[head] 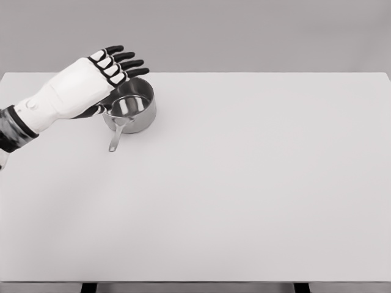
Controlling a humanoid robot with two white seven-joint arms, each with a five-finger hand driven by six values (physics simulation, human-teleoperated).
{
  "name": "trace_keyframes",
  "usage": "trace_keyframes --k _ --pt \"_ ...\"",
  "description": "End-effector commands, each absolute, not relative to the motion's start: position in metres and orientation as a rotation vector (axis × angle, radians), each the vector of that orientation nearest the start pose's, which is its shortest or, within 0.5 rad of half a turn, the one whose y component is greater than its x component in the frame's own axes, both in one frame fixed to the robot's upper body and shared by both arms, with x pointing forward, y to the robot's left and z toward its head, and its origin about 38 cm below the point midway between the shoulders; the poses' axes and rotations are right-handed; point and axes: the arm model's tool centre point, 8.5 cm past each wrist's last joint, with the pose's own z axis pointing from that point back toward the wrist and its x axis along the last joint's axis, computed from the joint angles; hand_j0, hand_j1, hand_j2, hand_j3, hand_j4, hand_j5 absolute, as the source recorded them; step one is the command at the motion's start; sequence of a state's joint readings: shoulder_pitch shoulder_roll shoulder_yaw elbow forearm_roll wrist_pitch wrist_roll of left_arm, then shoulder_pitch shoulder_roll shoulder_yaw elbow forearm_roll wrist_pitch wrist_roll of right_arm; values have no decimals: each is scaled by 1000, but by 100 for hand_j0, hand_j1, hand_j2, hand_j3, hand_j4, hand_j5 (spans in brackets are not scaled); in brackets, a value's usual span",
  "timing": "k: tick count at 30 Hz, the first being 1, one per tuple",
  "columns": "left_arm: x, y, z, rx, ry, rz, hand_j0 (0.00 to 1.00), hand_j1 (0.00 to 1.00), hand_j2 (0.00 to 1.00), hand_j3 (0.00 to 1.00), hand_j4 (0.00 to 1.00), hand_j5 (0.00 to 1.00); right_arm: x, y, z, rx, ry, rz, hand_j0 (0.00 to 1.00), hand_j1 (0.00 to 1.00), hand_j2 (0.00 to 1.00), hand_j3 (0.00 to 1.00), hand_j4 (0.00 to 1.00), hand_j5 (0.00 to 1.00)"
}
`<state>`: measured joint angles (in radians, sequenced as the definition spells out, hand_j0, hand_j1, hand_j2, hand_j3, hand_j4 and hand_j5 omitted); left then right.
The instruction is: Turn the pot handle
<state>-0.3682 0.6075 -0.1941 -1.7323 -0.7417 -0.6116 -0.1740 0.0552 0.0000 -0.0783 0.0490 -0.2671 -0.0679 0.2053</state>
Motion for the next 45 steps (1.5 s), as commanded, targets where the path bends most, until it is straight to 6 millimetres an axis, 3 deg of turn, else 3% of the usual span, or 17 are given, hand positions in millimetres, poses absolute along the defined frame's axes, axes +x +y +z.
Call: trace_keyframes --k 1,5,9,13,30,45 --pt "390 242 262 -972 2458 2192 100 100 100 100 100 100 -41 -256 -259 91 -14 -346 100 100 100 100 100 100" --pt "398 201 239 -761 2377 2296 100 100 100 100 100 100 -41 -256 -259 91 -14 -346 100 100 100 100 100 100" --pt "397 186 213 -654 2319 2395 100 100 100 100 100 100 -41 -256 -259 91 -14 -346 100 100 100 100 100 100" --pt "404 193 199 -709 2244 2471 100 100 100 100 100 100 -41 -256 -259 91 -15 -346 100 100 100 100 100 100" --pt "411 205 180 -785 2128 2576 100 100 100 100 100 100 -41 -256 -259 91 -14 -346 100 100 100 100 100 100" --pt "420 221 174 -850 2074 2635 100 100 100 100 100 100 -41 -256 -259 91 -14 -346 100 100 100 100 100 100"
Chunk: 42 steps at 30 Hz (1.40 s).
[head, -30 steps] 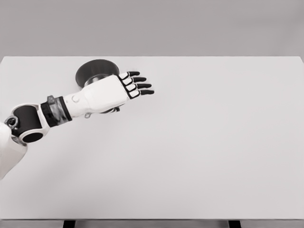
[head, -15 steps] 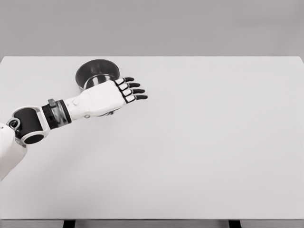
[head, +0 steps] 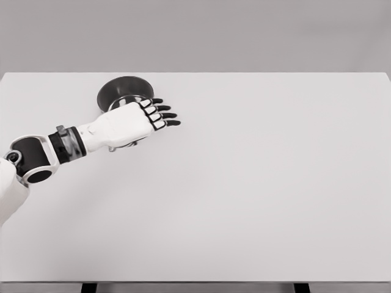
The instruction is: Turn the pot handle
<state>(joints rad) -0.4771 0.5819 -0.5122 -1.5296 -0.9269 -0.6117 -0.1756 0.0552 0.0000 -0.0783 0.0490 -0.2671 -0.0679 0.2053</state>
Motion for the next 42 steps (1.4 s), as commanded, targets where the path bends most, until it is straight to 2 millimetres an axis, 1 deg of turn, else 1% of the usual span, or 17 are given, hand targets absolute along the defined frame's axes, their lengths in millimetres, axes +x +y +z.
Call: trace_keyframes --k 1,4,6,12,15,18,23,26,33,34,42 --pt "419 221 173 -848 2074 2637 100 100 100 100 100 100 -41 -256 -259 91 -14 -346 100 100 100 100 100 100" --pt "420 222 173 -851 2070 2641 100 100 100 100 100 100 -41 -256 -259 91 -15 -346 100 100 100 100 100 100" --pt "420 227 174 -863 2052 2650 100 100 100 100 100 100 -41 -256 -259 91 -14 -346 100 100 100 100 100 100" --pt "420 227 178 -873 2055 2639 100 100 100 100 100 100 -41 -256 -259 91 -15 -346 100 100 100 100 100 100" --pt "420 234 180 -895 2045 2646 100 100 100 100 100 100 -41 -256 -259 90 -15 -346 100 100 100 100 100 100" --pt "420 236 180 -898 2042 2649 100 100 100 100 100 100 -41 -256 -259 91 -15 -346 100 100 100 100 100 100" --pt "422 249 185 -945 2021 2661 100 100 100 100 100 100 -41 -256 -259 91 -14 -346 100 100 100 100 100 100" --pt "422 254 186 -961 2015 2664 100 100 100 100 100 100 -41 -256 -259 91 -14 -346 100 100 100 100 100 100" --pt "423 260 189 -986 2008 2668 100 100 100 100 100 100 -41 -256 -259 91 -14 -346 100 100 100 100 100 100" --pt "423 264 190 -995 1994 2678 100 100 100 100 100 100 -41 -256 -259 91 -15 -346 100 100 100 100 100 100" --pt "424 270 192 -1015 1985 2684 100 100 100 100 100 100 -41 -256 -259 91 -14 -346 100 100 100 100 100 100"
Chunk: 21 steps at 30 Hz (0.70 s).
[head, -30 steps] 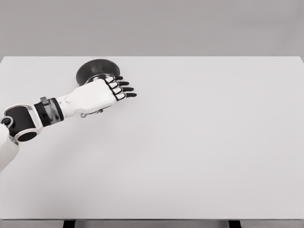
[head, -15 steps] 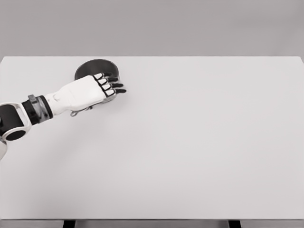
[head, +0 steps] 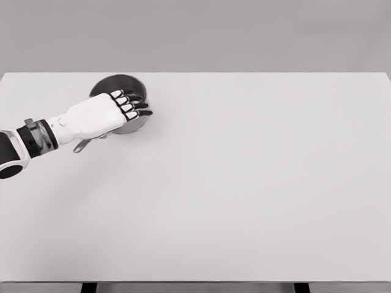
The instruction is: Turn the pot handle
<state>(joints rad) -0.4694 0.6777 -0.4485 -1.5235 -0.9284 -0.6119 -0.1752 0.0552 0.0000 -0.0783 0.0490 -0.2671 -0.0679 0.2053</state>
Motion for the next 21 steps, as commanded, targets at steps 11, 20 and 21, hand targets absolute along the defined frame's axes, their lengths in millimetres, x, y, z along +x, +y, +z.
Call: trace_keyframes --k 11,20,21 --pt "424 288 204 -1080 1948 2683 100 100 100 100 100 100 -41 -256 -259 91 -14 -346 100 100 100 100 100 100" --pt "405 289 203 -1038 1976 2671 100 100 100 100 100 100 -41 -256 -259 91 -15 -346 100 100 100 100 100 100" --pt "403 289 201 -1031 1979 2673 100 100 100 100 100 100 -41 -256 -259 91 -15 -346 100 100 100 100 100 100"
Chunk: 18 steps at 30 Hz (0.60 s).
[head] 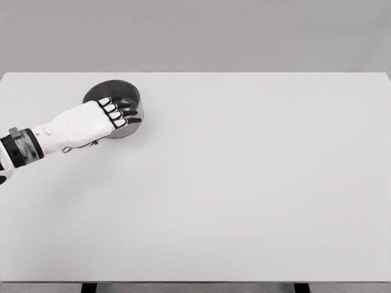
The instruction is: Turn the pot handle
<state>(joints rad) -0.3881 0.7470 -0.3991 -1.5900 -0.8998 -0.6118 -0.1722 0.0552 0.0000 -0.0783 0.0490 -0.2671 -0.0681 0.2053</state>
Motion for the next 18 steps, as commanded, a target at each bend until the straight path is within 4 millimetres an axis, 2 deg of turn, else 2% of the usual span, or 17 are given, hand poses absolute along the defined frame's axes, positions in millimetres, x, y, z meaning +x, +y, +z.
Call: trace_keyframes --k 1,12,18 --pt "402 289 199 -1027 1979 2680 100 100 100 100 100 100 -41 -256 -259 91 -14 -346 100 100 100 100 100 100" --pt "411 319 176 -1077 1967 2808 100 100 100 100 100 100 -41 -256 -259 91 -14 -346 100 100 100 100 100 100" --pt "414 324 177 -1099 1970 2812 100 100 100 100 100 100 -41 -256 -259 91 -14 -346 100 100 100 100 100 100"
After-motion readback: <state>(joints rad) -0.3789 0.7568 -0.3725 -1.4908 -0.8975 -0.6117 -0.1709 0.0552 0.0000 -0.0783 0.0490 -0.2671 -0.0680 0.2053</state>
